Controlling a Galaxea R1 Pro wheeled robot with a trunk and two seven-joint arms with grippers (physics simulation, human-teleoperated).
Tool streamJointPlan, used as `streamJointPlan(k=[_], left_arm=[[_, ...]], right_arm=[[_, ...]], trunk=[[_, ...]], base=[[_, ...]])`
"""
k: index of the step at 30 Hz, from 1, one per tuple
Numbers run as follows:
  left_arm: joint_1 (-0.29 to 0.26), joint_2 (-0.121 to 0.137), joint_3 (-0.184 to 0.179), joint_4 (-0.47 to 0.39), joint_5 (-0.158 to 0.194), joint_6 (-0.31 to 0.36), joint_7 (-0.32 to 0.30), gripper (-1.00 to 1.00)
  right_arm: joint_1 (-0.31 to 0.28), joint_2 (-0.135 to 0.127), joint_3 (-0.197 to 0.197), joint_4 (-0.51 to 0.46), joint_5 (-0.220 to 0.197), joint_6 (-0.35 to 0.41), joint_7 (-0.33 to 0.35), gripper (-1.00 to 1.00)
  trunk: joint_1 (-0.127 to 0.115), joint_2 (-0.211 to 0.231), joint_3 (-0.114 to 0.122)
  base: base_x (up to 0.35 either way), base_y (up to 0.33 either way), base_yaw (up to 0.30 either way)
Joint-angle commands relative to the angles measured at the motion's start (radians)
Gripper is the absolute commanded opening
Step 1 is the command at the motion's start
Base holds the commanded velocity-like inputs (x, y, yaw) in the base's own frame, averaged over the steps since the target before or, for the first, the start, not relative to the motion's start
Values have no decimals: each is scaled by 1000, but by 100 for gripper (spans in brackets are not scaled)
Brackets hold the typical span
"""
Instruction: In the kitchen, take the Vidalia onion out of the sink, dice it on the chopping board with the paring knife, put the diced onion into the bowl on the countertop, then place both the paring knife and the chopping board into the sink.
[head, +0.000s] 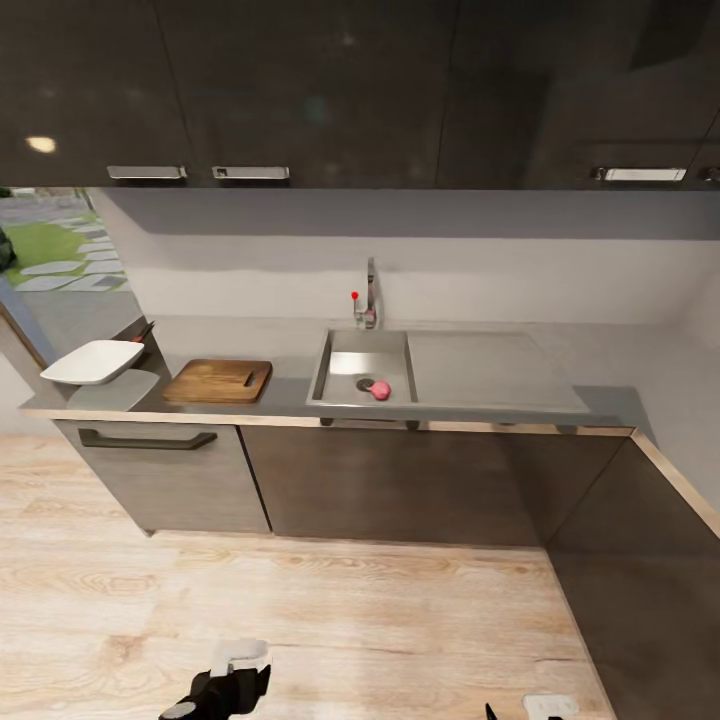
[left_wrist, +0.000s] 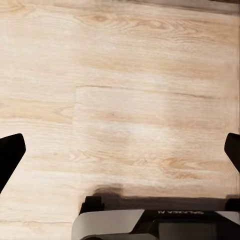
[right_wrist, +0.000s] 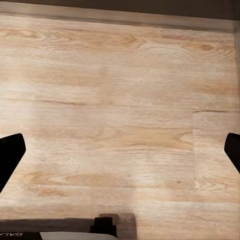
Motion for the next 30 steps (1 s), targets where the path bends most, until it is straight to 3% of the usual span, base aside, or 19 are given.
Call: streamJointPlan(k=[1,3,9,13,17,19,23,30], left_arm=[[-14,-1,-1,-23,5,41,0,100],[-33,-4,-10,-54,5,80,0,100],[-106,-21,-81,-160,5,207,1,100],[-180,-43,-95,-221,5,315,1,100],[-241,-55,-107,-253,6,352,2,100],[-288,-63,-131,-305,6,443,2,100],[-346,-74,-145,-392,6,566,2,100],[-431,-97,-148,-435,7,626,3,100]], right_arm=[[-1,0,-9,0,9,-4,4,100],[-1,0,-9,1,9,-4,4,100],[-1,0,-9,1,9,-1,3,100],[-1,0,-9,0,9,-1,2,100],[-1,2,-9,0,9,-2,2,100],[-1,3,-9,0,9,-2,2,100],[-1,1,-10,0,9,-2,1,100],[-1,0,-10,0,9,-2,1,100]], trunk=[[0,-2,-2],[0,-2,-2],[0,-2,-2],[0,-2,-2],[0,-2,-2],[0,-2,-2],[0,-2,-2],[0,-2,-2]], base=[[0,0,0],[0,0,0],[0,0,0],[0,0,0],[0,0,0],[0,0,0],[0,0,0],[0,0,0]])
